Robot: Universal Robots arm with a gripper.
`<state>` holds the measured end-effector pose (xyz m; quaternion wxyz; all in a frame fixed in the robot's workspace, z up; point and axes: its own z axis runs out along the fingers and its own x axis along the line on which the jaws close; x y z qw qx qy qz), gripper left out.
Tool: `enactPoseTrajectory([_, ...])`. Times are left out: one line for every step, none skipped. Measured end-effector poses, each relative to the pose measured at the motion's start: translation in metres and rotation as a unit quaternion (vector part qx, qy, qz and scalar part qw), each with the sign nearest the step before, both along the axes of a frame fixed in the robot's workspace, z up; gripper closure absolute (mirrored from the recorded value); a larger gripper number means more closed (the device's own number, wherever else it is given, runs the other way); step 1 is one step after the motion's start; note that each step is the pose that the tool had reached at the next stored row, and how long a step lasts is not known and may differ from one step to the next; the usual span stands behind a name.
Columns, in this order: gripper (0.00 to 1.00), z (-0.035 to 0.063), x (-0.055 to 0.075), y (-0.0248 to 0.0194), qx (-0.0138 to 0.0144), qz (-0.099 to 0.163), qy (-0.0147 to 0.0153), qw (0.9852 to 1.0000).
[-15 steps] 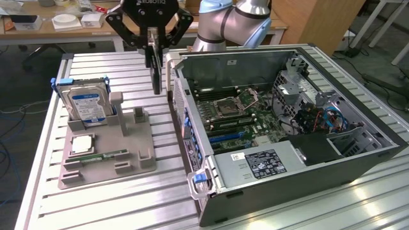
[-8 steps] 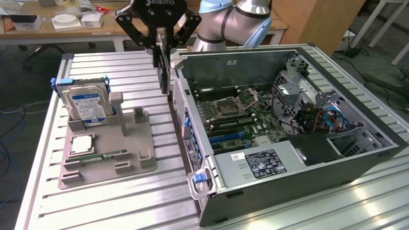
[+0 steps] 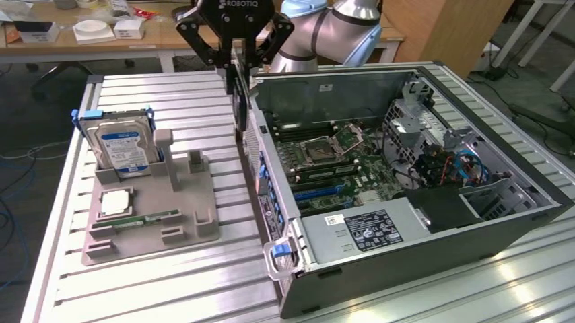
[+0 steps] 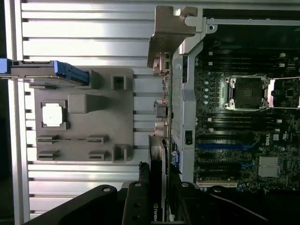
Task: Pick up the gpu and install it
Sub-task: 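Pick up the gpu and move the gpu toward the slot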
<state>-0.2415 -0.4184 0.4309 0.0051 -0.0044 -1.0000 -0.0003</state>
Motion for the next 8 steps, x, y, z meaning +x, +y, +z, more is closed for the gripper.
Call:
enactPoseTrajectory([0.74,-0.0001,0.001,0.0000,0.0000,0.000,0.0000,1.0000])
enactPoseTrajectory([0.74,-0.0001,0.003,0.0000,0.0000,0.000,0.0000,1.0000])
enactPoseTrajectory([0.74,-0.0002,0.004,0.0000,0.0000,0.000,0.0000,1.0000])
enactPoseTrajectory([0.74,-0.0002,0.006,0.0000,0.0000,0.000,0.0000,1.0000])
enactPoseTrajectory([0.74,-0.0003,0.007,0.0000,0.0000,0.000,0.0000,1.0000])
enactPoseTrajectory([0.74,-0.0004,0.009,0.0000,0.0000,0.000,-0.0001,1.0000])
enactPoseTrajectory([0.74,-0.0005,0.011,0.0000,0.0000,0.000,0.0000,1.0000])
enactPoseTrajectory([0.74,-0.0005,0.012,0.0000,0.0000,0.000,0.0000,1.0000])
